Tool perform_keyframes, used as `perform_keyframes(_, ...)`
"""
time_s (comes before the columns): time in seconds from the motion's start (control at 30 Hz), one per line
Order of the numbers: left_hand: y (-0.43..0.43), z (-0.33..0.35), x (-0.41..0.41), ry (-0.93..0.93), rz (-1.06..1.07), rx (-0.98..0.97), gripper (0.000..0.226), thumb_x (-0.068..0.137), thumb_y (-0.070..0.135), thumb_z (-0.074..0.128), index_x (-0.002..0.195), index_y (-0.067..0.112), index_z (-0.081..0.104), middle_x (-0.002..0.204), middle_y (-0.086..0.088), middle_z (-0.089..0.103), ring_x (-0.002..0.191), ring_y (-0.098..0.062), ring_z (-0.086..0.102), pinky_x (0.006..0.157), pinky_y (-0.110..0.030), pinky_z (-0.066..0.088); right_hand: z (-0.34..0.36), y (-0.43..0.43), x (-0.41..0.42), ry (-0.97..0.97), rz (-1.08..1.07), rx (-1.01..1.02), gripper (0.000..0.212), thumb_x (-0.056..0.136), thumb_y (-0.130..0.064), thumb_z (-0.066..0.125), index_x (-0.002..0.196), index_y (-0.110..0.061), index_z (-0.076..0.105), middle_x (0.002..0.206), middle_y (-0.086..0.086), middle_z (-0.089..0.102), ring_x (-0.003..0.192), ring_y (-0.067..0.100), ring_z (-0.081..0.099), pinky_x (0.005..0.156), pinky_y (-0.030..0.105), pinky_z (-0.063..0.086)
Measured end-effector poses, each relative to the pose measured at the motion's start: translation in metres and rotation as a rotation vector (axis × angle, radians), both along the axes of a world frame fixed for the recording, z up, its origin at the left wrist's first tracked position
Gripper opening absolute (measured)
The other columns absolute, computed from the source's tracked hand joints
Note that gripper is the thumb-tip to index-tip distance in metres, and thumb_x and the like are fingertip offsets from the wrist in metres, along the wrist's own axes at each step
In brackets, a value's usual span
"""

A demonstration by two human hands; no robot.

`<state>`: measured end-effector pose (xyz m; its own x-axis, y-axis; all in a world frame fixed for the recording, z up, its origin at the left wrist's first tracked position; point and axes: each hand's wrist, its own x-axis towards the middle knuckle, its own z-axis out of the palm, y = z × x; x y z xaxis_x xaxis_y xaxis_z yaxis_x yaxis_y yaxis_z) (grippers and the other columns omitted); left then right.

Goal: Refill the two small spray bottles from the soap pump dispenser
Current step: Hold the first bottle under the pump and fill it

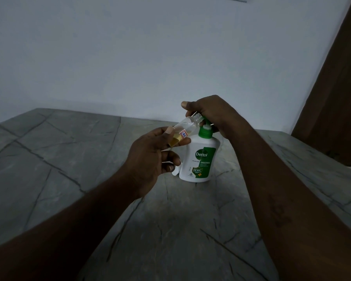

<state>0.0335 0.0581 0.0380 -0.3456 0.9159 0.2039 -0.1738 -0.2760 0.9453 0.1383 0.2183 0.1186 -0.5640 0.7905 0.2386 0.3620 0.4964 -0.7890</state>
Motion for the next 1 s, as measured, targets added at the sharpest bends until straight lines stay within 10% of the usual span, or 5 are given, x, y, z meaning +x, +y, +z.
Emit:
perform_keyframes(0.37,-0.0002,-0.0009,0.0006,-0.013,0.007,-0.009,0.034,0.103,0.027,0.045,0.128,0.01,0.061,0.113,-0.012,0.075,0.059,-0.02,0.053,0.056,-0.028,0.039,-0.0054,0.0039,-0.0027,-0.031,0.004,-0.13,0.031,0.079,-0.044,0.08,0.089,-0.015,0.081,0.1,0.002,0.076,0.09,0.026,0.068,0.091,0.043,0.054)
perform_keyframes(1.0,-0.0023,0.0017,0.0018,0.017,-0.005,0.012,0.03,0.098,0.026,0.049,0.121,0.013,0.065,0.114,-0.01,0.075,0.059,-0.019,0.053,0.053,-0.026,0.04,-0.0008,0.0048,-0.003,0.017,-0.014,-0.008,0.031,0.087,-0.045,0.075,0.085,-0.015,0.079,0.091,0.002,0.071,0.073,0.018,0.058,0.07,0.031,0.049)
